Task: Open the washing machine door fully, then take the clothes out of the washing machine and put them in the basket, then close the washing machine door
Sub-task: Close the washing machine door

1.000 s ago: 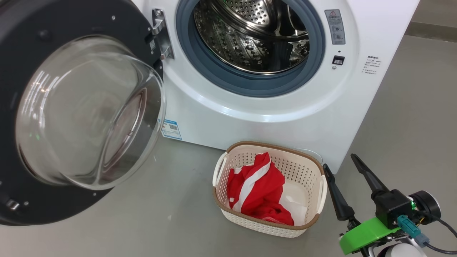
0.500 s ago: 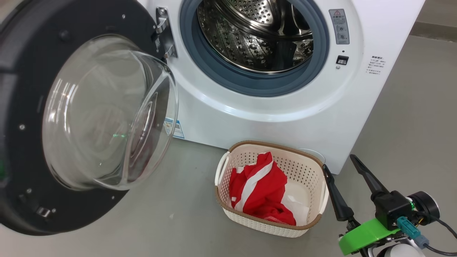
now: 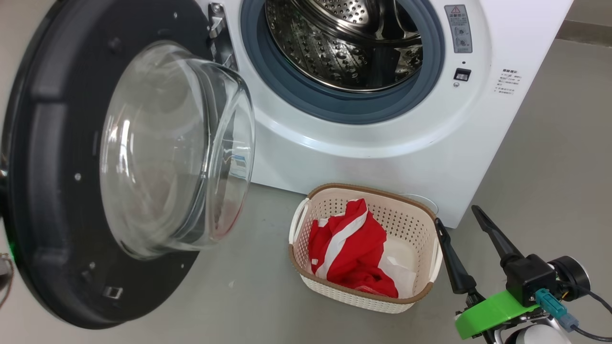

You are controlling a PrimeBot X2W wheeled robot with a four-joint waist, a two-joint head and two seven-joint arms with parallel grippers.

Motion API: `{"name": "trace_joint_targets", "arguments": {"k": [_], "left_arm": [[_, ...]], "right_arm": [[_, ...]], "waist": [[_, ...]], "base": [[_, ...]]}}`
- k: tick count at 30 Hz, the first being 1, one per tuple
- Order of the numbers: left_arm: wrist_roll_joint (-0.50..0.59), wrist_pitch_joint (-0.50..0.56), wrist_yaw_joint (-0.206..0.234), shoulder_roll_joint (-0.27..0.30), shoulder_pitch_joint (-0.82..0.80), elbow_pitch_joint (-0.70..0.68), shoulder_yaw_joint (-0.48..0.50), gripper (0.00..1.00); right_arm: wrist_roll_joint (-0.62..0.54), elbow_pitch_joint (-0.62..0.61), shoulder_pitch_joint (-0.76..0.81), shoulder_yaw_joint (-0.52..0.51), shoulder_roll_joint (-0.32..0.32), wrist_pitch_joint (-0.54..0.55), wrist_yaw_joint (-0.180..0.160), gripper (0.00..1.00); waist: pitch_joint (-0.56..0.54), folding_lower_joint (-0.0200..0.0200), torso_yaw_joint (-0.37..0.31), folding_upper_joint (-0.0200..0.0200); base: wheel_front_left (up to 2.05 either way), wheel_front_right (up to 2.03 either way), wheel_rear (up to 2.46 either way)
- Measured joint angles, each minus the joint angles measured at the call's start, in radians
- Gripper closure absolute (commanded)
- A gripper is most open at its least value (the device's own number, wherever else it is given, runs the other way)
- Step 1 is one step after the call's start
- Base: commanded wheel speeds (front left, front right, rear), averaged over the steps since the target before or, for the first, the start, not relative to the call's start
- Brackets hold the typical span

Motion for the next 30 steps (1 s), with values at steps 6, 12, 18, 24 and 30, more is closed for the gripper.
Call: {"name": "trace_joint_targets", "arguments": {"k": [6, 12, 18, 24, 30], "left_arm": [[-0.023, 0.026, 0.060, -0.038, 0.022, -0.103, 0.001, 1.00], [-0.051, 0.050, 0.101, -0.071, 0.038, -0.173, 0.000, 1.00], [-0.052, 0.057, 0.139, -0.104, 0.068, -0.256, -0.012, 1.00], [-0.084, 0.086, 0.176, -0.141, 0.077, -0.327, -0.031, 1.00], [-0.105, 0.086, 0.196, -0.165, 0.098, -0.387, -0.072, 1.00]], "right_arm": [[0.003, 0.005, -0.007, -0.006, 0.000, -0.005, 0.000, 0.00], [0.003, 0.008, -0.021, -0.012, 0.000, -0.006, 0.000, 0.00], [0.004, 0.011, -0.022, -0.015, 0.000, -0.013, 0.000, 0.00], [0.012, 0.017, -0.041, -0.024, -0.001, -0.014, 0.000, 0.00], [0.014, 0.021, -0.046, -0.026, -0.001, -0.015, 0.000, 0.00]], "waist": [[0.007, 0.0000, -0.004, 0.0000], [0.016, 0.0000, -0.012, 0.0000], [0.028, 0.0000, -0.023, 0.0000], [0.039, 0.0000, -0.038, 0.0000], [0.044, 0.0000, -0.053, 0.0000]], "base": [[0.00, 0.00, 0.00], [0.00, 0.00, 0.00], [0.00, 0.00, 0.00], [0.00, 0.00, 0.00], [0.00, 0.00, 0.00]]}}
